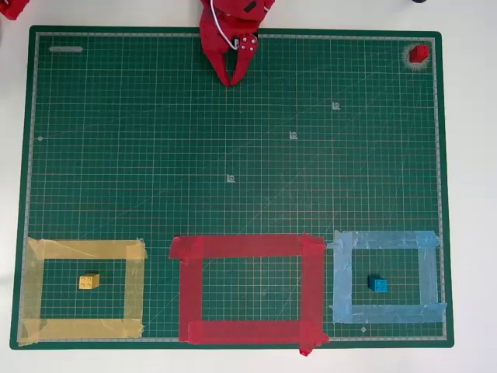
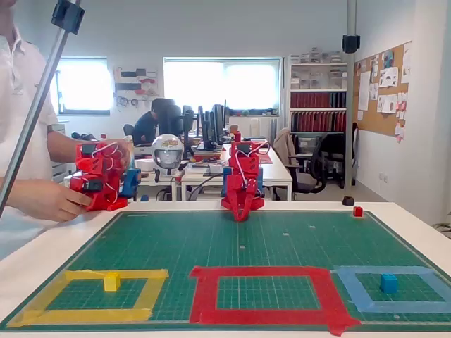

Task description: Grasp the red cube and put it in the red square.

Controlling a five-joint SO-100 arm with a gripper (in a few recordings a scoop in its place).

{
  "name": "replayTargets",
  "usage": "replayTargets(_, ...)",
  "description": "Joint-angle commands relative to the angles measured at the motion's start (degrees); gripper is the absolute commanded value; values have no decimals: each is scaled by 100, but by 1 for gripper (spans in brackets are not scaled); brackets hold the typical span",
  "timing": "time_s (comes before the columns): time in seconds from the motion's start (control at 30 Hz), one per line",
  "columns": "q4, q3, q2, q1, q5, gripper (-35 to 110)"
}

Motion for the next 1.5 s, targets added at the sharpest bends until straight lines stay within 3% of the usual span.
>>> replayTargets(0.0,62,26,211,-62,-97,-1)
replayTargets(0.93,-9,26,167,-88,-88,-2)
replayTargets(1.03,-1556,18,-413,-246,-123,-2)
replayTargets(1.23,-7972,-149,-3261,-1564,-88,-2)
replayTargets(1.47,-10556,-2101,-6943,-3885,-149,-2)
